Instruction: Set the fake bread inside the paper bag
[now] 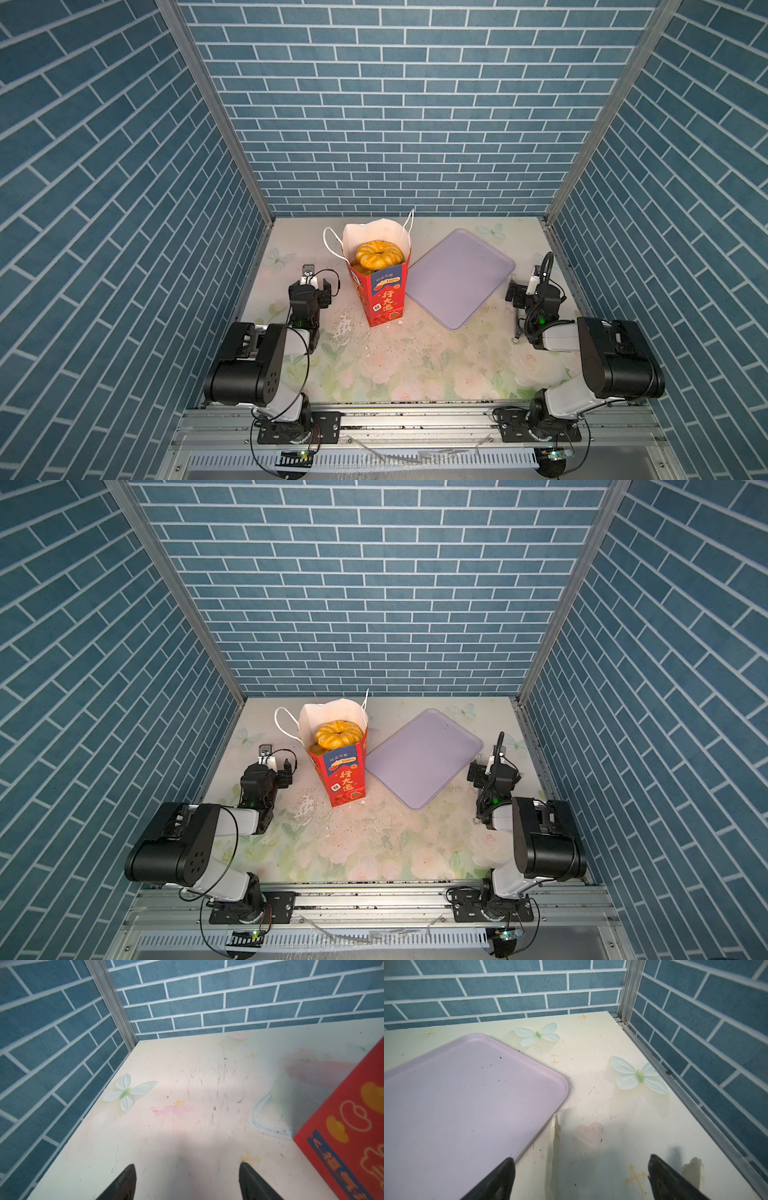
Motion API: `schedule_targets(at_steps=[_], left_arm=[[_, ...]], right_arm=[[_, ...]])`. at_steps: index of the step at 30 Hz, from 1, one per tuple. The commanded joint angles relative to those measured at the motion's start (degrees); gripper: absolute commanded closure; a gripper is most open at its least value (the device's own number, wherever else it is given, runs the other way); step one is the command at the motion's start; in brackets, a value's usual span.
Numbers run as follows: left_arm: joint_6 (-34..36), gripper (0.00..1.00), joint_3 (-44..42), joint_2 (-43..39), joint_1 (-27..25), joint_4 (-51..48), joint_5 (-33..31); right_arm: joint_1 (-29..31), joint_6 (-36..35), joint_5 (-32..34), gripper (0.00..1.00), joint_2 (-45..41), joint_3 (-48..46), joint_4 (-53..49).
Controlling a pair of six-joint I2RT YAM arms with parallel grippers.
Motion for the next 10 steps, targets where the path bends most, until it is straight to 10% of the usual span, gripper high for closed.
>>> schedule_targets(at_steps=[1,10], left_arm=[[0.1,0.11,0.7,0.0,-0.1,-2.0,-0.6],[0.3,0.00,0.6,0.2,-0.2,-1.3,0.0]], right_arm=[[-0.2,-1.7,-1.1,0.01,0.1,1.0,-0.2],[-0.1,-2.0,-1.7,0.01,-0.1,0.7,0.1]])
